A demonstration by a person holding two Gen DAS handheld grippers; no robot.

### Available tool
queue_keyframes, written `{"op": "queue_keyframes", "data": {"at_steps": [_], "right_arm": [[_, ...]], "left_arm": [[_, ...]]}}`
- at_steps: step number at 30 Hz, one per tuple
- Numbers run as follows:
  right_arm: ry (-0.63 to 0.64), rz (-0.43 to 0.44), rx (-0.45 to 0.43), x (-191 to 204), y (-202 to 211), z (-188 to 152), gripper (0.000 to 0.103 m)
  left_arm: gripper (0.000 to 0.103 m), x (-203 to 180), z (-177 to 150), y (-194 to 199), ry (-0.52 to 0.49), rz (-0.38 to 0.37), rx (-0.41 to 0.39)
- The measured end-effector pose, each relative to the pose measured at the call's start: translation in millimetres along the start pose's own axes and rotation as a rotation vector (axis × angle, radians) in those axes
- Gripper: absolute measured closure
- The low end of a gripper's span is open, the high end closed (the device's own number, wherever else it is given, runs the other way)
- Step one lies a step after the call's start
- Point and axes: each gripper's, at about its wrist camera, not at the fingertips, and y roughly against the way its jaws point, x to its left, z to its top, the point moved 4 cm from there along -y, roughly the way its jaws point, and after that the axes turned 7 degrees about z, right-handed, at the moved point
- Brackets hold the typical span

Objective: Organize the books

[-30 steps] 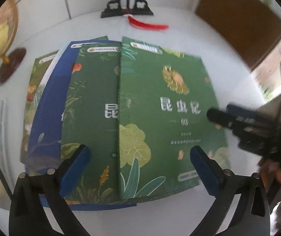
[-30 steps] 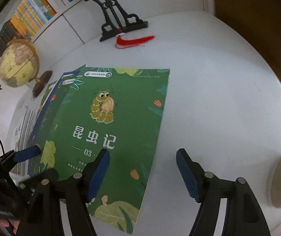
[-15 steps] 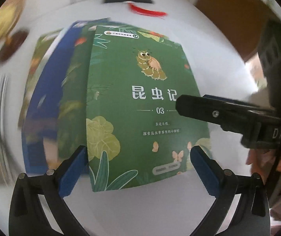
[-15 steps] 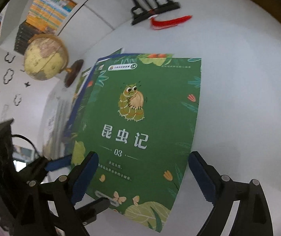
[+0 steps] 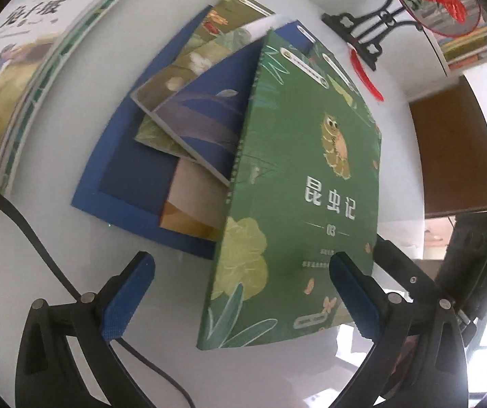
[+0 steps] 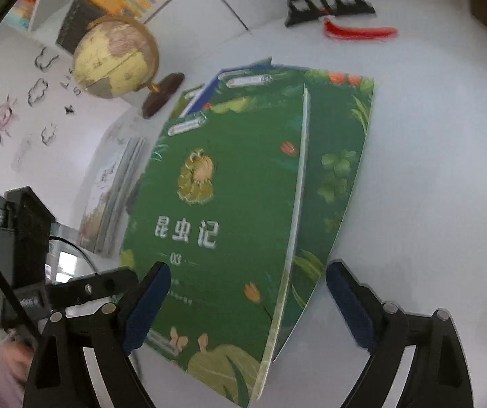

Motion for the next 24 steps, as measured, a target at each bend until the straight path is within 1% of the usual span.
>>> {"op": "queue_keyframes", "data": {"at_steps": [1, 2, 3, 4, 5, 6, 7, 8, 9, 10, 11, 12, 14, 15, 17, 19, 21, 22, 24], "right_arm": [[-0.017, 0.022, 0.000, -2, 2, 0, 0.010], [-0.029, 0.043, 0.003, -4, 3, -1, 0.009], [-0.031, 0.046, 0.003, -4, 4, -2, 0.009], [-0.028, 0.035, 0.002, -2, 4, -1, 0.009], [-0.023, 0.023, 0.005, 0, 3, -2, 0.010], [-0.016, 0.016, 0.018, 4, 0, -2, 0.010], [0.002, -0.015, 0.029, 9, -3, -2, 0.012], [0.020, -0.033, 0.043, 12, -5, -3, 0.022], [0.038, -0.080, 0.050, 13, -6, -3, 0.045], [0.041, -0.117, 0.053, 10, -4, -4, 0.053], [0.024, -0.111, 0.052, 7, -1, -4, 0.059], [-0.010, -0.077, 0.033, 3, 6, -4, 0.064], [-0.043, -0.003, -0.015, -2, 20, -4, 0.067], [-0.042, 0.039, -0.038, -1, 29, -5, 0.067], [-0.009, 0.092, -0.063, 7, 37, -8, 0.068], [0.035, 0.088, -0.077, 18, 42, -11, 0.069], [0.066, 0.024, -0.080, 24, 44, -13, 0.069], [0.071, 0.014, -0.077, 26, 45, -14, 0.069], [0.069, 0.028, -0.082, 28, 45, -16, 0.069]], "left_arm": [[0.001, -2, 3, -1, -0.010, 0.005, 0.008], [0.002, -11, -4, -5, -0.016, 0.003, 0.014], [0.009, -18, -4, -7, -0.028, -0.015, 0.019], [0.025, -27, -6, -6, -0.056, -0.042, 0.021], [0.032, -35, -3, -7, -0.083, -0.015, 0.014], [0.049, -41, -4, -4, -0.130, 0.023, -0.007], [0.053, -47, -7, -1, -0.193, 0.065, -0.026], [0.054, -53, -10, 3, -0.251, 0.139, -0.060], [0.054, -56, -13, 5, -0.280, 0.168, -0.079], [0.054, -58, -13, 10, -0.303, 0.182, -0.099], [0.054, -60, -13, 15, -0.308, 0.174, -0.113], [0.057, -60, -13, 22, -0.305, 0.160, -0.122], [0.059, -60, -16, 25, -0.297, 0.141, -0.118], [0.059, -60, -18, 26, -0.296, 0.134, -0.112], [0.059, -61, -20, 23, -0.297, 0.142, -0.114], [0.060, -59, -22, 21, -0.260, 0.124, -0.109], [0.060, -59, -24, 17, -0.232, 0.109, -0.100], [0.060, -64, -22, 12, -0.232, 0.110, -0.102], [0.060, -64, -24, 12, -0.232, 0.105, -0.099]]}}
